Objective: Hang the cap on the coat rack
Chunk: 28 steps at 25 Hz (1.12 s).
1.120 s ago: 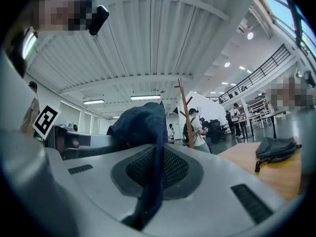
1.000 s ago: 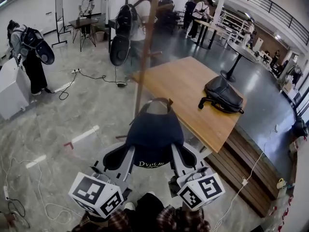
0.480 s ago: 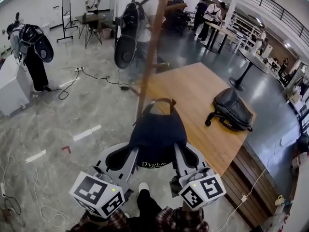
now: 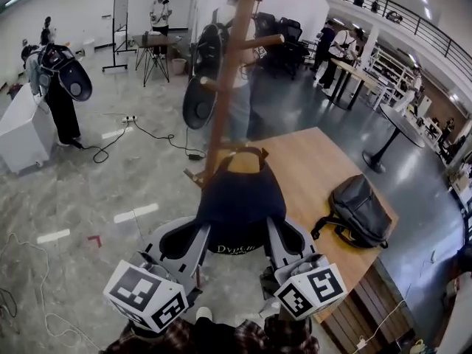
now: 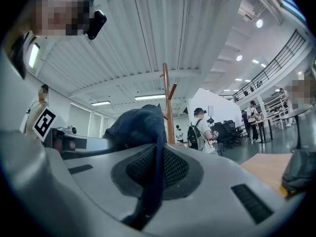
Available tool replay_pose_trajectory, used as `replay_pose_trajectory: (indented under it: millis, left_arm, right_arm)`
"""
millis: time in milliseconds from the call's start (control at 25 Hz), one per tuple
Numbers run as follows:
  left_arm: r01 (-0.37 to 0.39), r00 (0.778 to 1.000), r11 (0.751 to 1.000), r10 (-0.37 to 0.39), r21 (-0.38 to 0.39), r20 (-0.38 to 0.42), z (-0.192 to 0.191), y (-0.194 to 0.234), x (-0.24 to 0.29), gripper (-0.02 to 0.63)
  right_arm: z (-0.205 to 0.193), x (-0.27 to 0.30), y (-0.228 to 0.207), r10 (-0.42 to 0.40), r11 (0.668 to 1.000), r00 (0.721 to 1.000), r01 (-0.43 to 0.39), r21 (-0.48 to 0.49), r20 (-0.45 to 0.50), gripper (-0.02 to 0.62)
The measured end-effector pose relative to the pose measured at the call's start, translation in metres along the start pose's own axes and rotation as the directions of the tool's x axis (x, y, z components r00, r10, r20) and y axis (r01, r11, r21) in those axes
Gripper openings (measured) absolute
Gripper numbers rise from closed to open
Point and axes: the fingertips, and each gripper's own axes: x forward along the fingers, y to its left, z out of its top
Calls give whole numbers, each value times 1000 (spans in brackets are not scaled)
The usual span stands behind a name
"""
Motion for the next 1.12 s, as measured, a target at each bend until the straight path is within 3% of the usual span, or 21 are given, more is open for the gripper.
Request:
replay_pose_trajectory:
  millis: [240,600,1120]
  left_arm:
    - [-50,998,999,50,19,28,8,21,28,17]
    - [-46,998,998,44,47,42,30,42,61,18]
    - [-84,984,994,70,77,164,86,82,81,18]
  right_arm:
    - [3,36,-22,71,998,997,-71,0,14,20]
    - [25,73,-43,81,996,996,-79,-32,49,20]
    - [82,137,-38,196,961,979,-180,-211,60,20]
